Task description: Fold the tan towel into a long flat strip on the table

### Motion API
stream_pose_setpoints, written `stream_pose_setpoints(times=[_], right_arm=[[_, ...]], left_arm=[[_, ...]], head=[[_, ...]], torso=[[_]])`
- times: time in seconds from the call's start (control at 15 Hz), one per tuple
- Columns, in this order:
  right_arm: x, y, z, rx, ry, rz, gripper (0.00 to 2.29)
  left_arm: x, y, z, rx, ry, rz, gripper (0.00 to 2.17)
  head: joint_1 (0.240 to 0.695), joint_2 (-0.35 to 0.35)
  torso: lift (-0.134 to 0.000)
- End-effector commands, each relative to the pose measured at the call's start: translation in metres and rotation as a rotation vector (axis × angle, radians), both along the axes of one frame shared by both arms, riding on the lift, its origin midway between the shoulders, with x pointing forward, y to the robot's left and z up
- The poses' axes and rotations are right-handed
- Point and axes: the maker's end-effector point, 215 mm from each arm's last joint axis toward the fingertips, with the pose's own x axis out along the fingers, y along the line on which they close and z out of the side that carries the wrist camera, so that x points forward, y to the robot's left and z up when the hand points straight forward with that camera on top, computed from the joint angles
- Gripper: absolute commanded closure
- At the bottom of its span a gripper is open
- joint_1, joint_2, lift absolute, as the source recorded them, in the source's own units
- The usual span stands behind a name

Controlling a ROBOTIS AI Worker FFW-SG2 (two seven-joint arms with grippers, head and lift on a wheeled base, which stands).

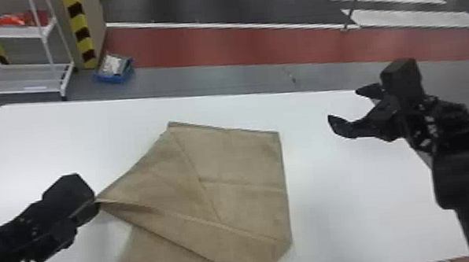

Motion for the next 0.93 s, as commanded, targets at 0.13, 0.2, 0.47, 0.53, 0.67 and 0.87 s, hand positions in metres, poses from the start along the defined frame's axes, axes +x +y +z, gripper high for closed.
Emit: stream_pose_setpoints(times=[0.13,0.2,0.47,0.53,0.67,0.87], right_arm=[[0.02,0.064,-0.039,-0.368,0.083,0.251,0.1],[0.023,0.072,-0.053,-0.436,0.105,0.289,0.1],[0.033,0.071,-0.09,-0.62,0.189,0.341,0.1],[0.035,0.069,-0.095,-0.615,0.216,0.34,0.11],[0.034,0.068,-0.1,-0.571,0.284,0.334,0.13],[0.022,0.076,-0.122,-0.513,0.389,0.328,0.18]], left_arm=[[0.001,0.0,-0.001,-0.004,-0.003,0.0,2.13],[0.0,-0.001,-0.002,-0.006,-0.002,-0.001,2.13],[0.003,-0.001,-0.008,0.002,-0.004,-0.01,2.13],[0.005,-0.001,-0.009,0.002,-0.002,-0.011,2.13],[0.011,-0.009,-0.008,0.0,-0.008,-0.033,2.13],[0.019,-0.024,-0.009,-0.005,-0.012,-0.068,2.13]], head=[[0.695,-0.126],[0.695,-0.099],[0.695,-0.069],[0.695,-0.068],[0.695,-0.071],[0.695,-0.082]], torso=[[-0.123],[-0.123],[-0.123],[-0.123],[-0.123],[-0.123]])
